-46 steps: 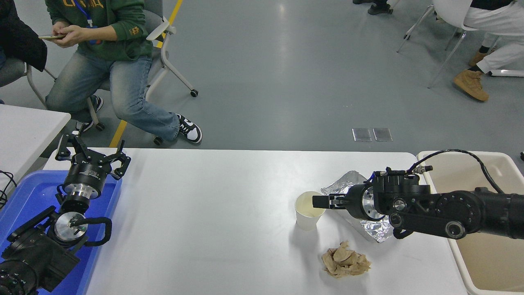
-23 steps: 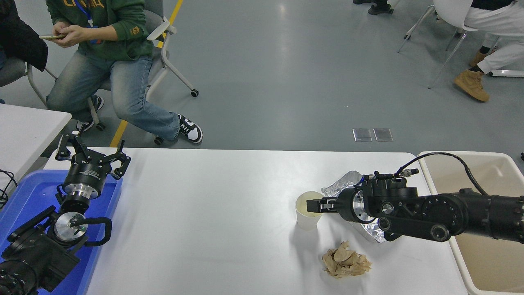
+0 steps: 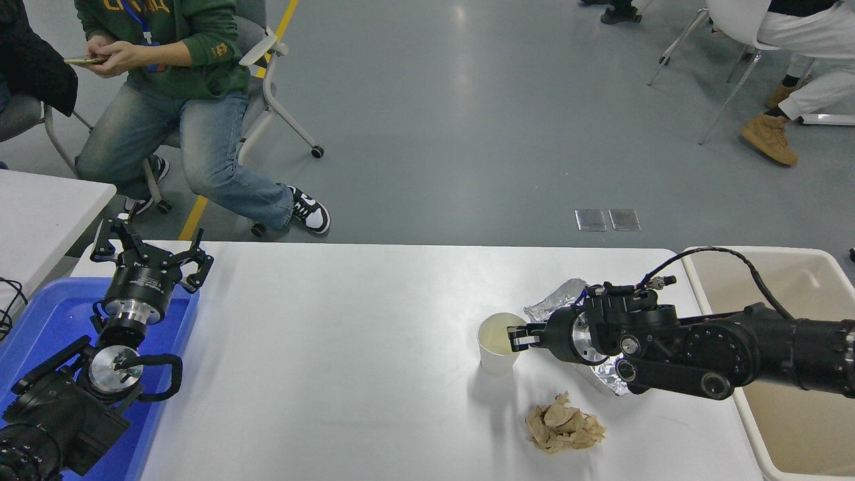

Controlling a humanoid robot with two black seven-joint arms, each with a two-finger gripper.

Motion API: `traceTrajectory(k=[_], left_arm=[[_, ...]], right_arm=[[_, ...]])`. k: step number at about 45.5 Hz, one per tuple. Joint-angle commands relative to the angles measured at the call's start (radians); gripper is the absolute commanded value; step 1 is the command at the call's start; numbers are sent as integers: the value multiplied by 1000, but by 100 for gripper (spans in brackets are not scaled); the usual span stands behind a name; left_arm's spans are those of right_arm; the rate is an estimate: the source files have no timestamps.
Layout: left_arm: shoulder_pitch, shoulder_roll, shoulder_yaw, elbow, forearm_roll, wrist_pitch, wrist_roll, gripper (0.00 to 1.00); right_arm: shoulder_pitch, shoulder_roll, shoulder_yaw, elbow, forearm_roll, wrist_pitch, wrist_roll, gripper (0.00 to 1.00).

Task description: Clean the table surface

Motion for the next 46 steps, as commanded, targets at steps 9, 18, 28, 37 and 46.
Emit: traceTrajectory(k=[9, 18, 28, 37, 46], left_arm=[[0, 0, 0, 0, 0, 0, 0, 100], [2, 0, 0, 0, 0, 0, 0, 100], [0, 0, 0, 0, 0, 0, 0, 100], [0, -1, 0, 0, 0, 0, 0, 100], [0, 0, 0, 0, 0, 0, 0, 100]], right_arm=[[18, -33, 5, 12, 34, 5, 21, 0], [53, -116, 39, 141, 123, 46, 52, 0], [105, -258, 73, 290, 131, 46, 52, 0], [157, -381, 85, 359, 131, 60, 55, 0], [156, -502, 186, 388, 131, 137, 60, 0]])
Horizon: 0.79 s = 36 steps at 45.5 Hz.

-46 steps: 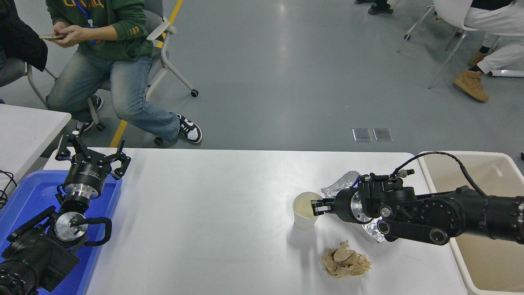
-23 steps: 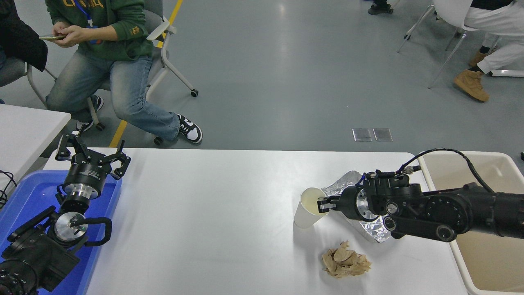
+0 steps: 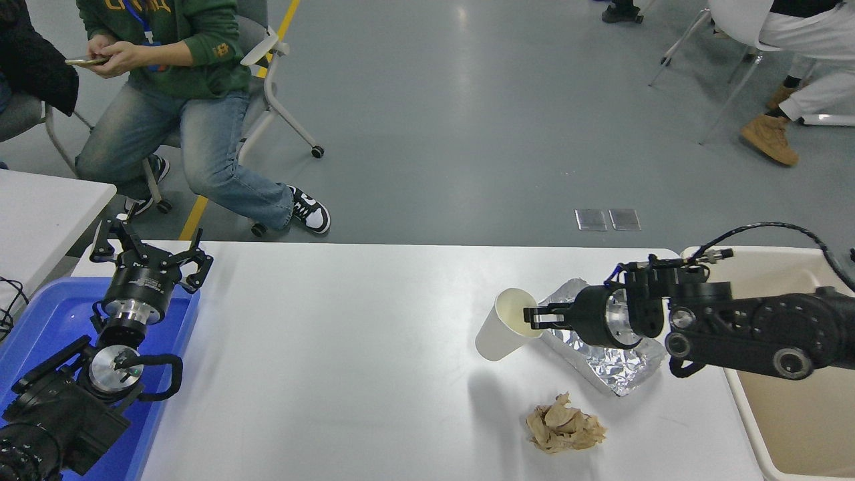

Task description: Clean the table surface

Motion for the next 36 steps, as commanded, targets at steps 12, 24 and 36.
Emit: traceTrajectory(k=[12, 24, 36], left_arm=[[0, -1, 0, 0, 0, 0, 0, 100], [0, 0, 0, 0, 0, 0, 0, 100], [0, 0, 0, 0, 0, 0, 0, 100]], right_arm=[[14, -326, 224, 102, 5, 180, 39, 0], [11, -465, 258, 125, 5, 240, 99, 0], [-21, -585, 246, 102, 3, 240, 168, 0]])
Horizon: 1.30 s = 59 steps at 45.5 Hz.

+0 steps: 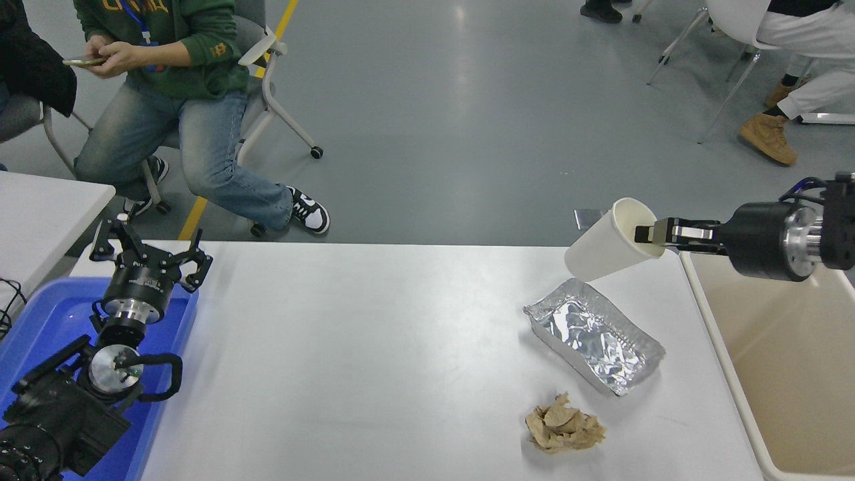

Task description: Clean the table surface

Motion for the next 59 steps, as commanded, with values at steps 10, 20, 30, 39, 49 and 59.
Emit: traceTrajectory(k=[10, 20, 30, 39, 49, 59], left_arm=[[0, 0, 0, 0, 0, 0, 1, 100], [0, 0, 0, 0, 0, 0, 0, 100], [0, 0, 0, 0, 2, 0, 1, 100], [0, 0, 0, 0, 0, 0, 0, 100], [0, 0, 0, 0, 0, 0, 0, 100], [0, -1, 0, 0, 0, 0, 0, 100]], right_arm=[[-75, -180, 5, -67, 1, 15, 127, 0], [-129, -224, 3, -130, 1, 8, 196, 0], [-198, -195, 2, -242, 1, -27, 216, 0], [-304, -123, 3, -415, 42, -59, 279, 0], [-396, -14, 6, -627, 67, -59, 351, 0], [-477, 104, 10, -849, 79, -59, 410, 0]])
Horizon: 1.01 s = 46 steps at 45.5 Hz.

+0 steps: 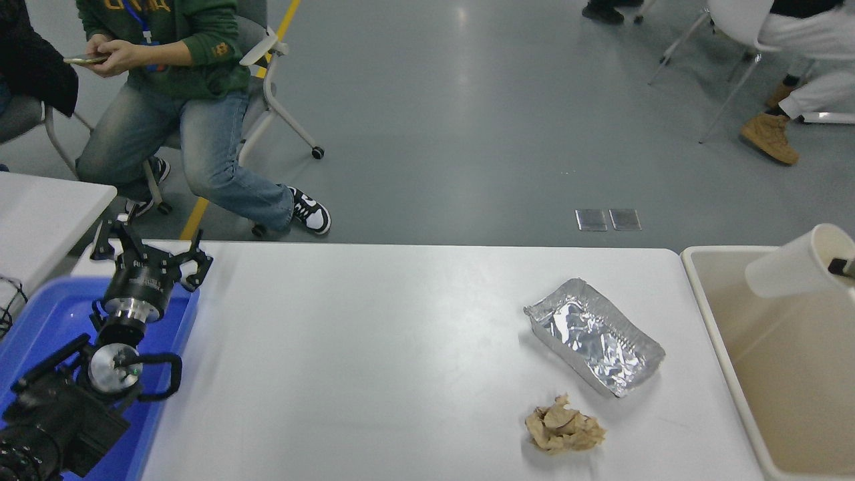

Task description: Clean the table surface

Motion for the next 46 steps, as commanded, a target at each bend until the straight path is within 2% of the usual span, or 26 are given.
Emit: traceTrajectory(k=[1, 20, 33, 46], left_arm=[[0, 0, 0, 0, 0, 0, 0, 100], [0, 0, 0, 0, 0, 0, 0, 100], [0, 0, 0, 0, 0, 0, 1, 100], [0, 0, 0, 0, 0, 0, 0, 100]], right_arm=[[-96, 126, 0, -243, 21, -4, 67, 0], [-171, 313, -7, -570, 59, -4, 96, 0], [-205, 551, -11, -935, 76, -4, 115, 0], [-233, 614, -10, -957, 79, -67, 110, 0]])
